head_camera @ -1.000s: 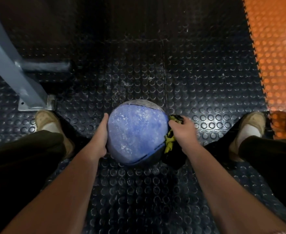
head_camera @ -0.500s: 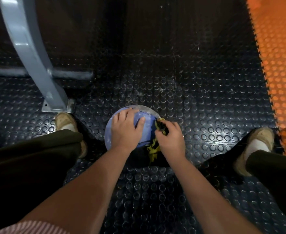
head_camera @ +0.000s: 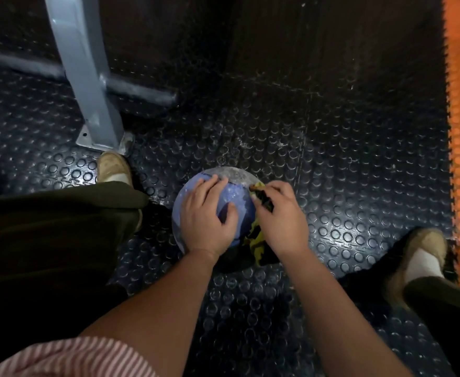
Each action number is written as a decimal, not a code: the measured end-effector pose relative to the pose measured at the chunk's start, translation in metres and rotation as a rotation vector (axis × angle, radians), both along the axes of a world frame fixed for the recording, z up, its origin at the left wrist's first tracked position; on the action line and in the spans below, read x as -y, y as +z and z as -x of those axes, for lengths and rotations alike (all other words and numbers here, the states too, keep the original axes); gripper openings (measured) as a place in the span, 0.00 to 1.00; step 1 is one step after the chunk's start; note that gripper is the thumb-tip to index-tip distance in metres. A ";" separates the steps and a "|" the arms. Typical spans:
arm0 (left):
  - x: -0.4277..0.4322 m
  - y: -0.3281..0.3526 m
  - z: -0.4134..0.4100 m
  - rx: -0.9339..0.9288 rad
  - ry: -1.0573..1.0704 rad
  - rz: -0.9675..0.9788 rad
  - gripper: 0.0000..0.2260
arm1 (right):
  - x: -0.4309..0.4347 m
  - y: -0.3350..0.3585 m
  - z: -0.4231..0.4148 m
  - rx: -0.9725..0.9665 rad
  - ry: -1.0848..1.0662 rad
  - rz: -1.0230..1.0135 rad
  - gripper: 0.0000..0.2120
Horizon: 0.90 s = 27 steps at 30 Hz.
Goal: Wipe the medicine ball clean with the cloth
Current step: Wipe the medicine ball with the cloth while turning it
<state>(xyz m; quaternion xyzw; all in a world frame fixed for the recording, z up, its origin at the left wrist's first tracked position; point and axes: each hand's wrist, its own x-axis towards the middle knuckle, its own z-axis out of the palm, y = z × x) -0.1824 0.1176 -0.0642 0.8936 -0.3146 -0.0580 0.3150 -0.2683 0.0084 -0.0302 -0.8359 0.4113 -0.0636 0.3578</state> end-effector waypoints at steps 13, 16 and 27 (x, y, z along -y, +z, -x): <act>0.009 0.004 -0.007 -0.142 0.060 0.030 0.27 | 0.006 0.007 -0.021 -0.127 0.034 0.106 0.10; 0.012 0.005 -0.012 -0.190 0.118 0.042 0.28 | 0.014 0.008 -0.035 -0.155 0.067 0.072 0.08; 0.026 0.004 -0.005 -0.149 0.065 0.065 0.26 | -0.011 0.008 0.012 -0.106 -0.019 0.043 0.17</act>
